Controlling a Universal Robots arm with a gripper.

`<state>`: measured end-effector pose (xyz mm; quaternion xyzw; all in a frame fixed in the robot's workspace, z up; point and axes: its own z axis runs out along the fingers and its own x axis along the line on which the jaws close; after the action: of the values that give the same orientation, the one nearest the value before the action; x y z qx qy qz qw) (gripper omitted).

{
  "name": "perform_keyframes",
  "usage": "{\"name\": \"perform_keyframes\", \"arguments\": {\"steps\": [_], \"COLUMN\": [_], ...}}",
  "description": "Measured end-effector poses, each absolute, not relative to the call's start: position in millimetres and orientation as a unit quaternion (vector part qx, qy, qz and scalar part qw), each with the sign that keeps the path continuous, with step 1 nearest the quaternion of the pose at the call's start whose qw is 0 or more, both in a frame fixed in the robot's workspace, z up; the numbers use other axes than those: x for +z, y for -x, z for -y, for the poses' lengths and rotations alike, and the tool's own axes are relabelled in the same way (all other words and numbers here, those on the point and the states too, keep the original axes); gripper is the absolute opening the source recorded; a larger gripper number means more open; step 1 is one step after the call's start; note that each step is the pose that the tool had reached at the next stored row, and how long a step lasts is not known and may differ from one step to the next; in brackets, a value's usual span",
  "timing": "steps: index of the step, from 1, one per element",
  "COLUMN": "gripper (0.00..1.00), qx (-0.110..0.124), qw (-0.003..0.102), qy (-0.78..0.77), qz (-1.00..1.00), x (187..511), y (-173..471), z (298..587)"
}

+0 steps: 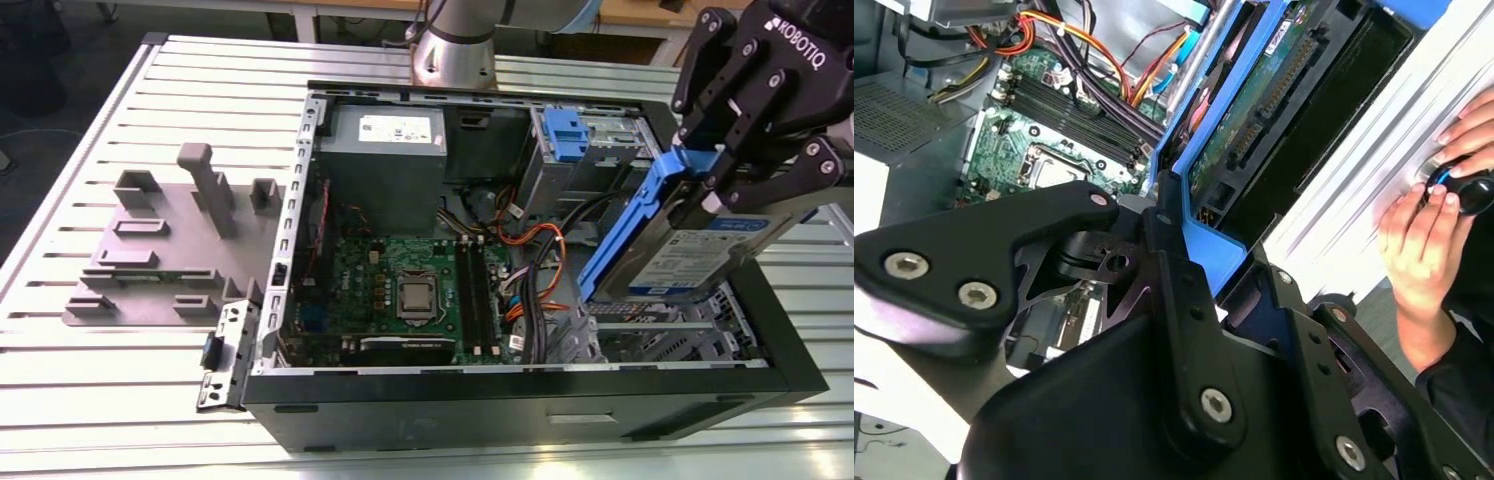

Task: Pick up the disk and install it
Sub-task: 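Insert the disk into the insertion slot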

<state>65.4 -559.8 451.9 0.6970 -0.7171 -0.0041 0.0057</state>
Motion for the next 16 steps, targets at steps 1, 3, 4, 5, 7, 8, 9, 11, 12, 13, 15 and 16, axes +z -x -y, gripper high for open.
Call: {"name": "perform_keyframes", "arguments": {"steps": [1, 3, 4, 5, 7, 8, 9, 11, 12, 13, 15, 16], "gripper": [0.36, 0.36, 0.36, 0.36, 0.36, 0.36, 0.36, 0.36, 0.36, 0.36, 0.36, 0.36], "qx": [-0.004, -0.004, -0.004, -0.004, -0.004, -0.004, -0.004, -0.004, -0.004, -0.004, -0.004, -0.004], "qw": [0.006, 0.006, 0.006, 0.006, 0.006, 0.006, 0.006, 0.006, 0.006, 0.006, 0.006, 0.006], "qy": [-0.697, -0.697, -0.697, -0.697, -0.697, -0.697, -0.697, -0.697, -0.697, -0.697, -0.697, -0.697], "qz": [0.717, 0.717, 0.717, 0.717, 0.717, 0.717, 0.717, 0.717, 0.717, 0.717, 0.717, 0.717], "x": [451.7, 451.2, 451.0, 450.7, 450.2, 449.9, 449.7, 449.1, 448.8, 448.5, 447.8, 447.4], "y": [-65.8, -67.4, -68.7, -70.0, -72.4, -73.5, -74.3, -75.4, -75.7, -75.9, -76.3, -76.6], "z": [560.4, 560.8, 560.8, 560.8, 560.8, 560.8, 560.9, 561.0, 561.1, 561.2, 561.5, 561.5]}}
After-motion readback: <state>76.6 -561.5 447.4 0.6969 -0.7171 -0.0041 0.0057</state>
